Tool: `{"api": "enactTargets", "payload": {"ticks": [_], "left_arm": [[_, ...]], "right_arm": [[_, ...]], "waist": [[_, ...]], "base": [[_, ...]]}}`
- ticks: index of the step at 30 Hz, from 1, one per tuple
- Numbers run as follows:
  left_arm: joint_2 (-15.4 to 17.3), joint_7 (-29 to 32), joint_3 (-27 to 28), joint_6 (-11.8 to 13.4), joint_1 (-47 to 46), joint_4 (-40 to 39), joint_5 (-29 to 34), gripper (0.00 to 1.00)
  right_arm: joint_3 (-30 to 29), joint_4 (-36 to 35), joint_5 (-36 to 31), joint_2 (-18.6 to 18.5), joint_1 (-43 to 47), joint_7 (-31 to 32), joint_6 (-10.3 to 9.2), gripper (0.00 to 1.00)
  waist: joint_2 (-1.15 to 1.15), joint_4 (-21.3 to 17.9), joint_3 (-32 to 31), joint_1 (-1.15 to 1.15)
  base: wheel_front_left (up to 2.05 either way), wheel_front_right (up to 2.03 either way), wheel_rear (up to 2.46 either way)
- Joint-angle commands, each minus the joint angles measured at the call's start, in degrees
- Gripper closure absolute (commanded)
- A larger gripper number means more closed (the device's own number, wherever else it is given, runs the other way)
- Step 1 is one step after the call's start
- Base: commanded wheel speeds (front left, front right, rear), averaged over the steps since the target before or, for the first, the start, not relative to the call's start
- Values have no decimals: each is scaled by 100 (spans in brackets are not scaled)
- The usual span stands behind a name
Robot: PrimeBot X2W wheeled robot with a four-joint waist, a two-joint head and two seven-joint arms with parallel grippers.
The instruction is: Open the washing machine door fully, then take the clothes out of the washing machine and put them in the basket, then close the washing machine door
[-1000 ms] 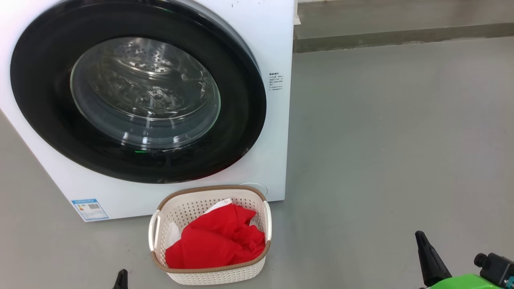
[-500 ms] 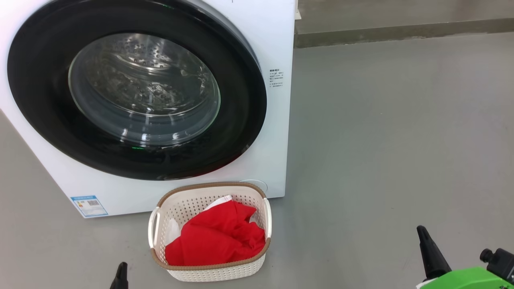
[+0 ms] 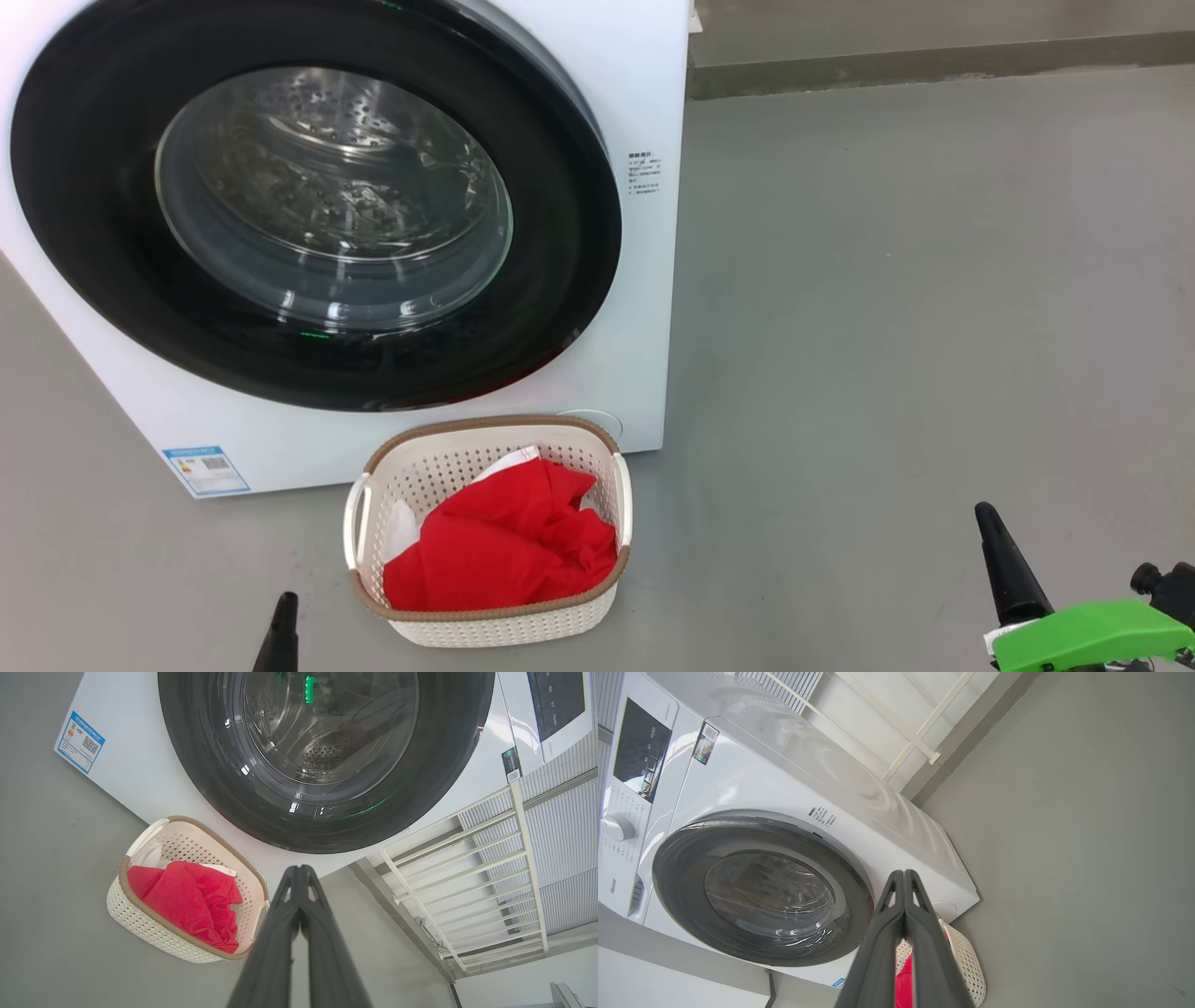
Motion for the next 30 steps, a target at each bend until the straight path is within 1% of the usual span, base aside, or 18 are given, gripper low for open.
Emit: {"api": "enactTargets", "payload": {"ticks": [1, 26, 30], "left_arm": [[106, 32, 89, -24, -267, -124, -156, 100], [141, 460, 113, -32, -590, -110, -1798, 100], [145, 509, 116, -33, -628, -109, -1988, 100]], "right_arm": [[35, -164, 134, -42, -283, 41, -3, 100], [-75, -214, 1641, -34, -539, 479, -4, 100], [-88, -220, 1815, -33, -569, 530, -4, 100]], "waist": [[0, 1, 5, 0], [0, 15, 137, 0], [0, 17, 153, 0]], "base": [[0, 0, 0], [0, 0, 0], [0, 0, 0]]}}
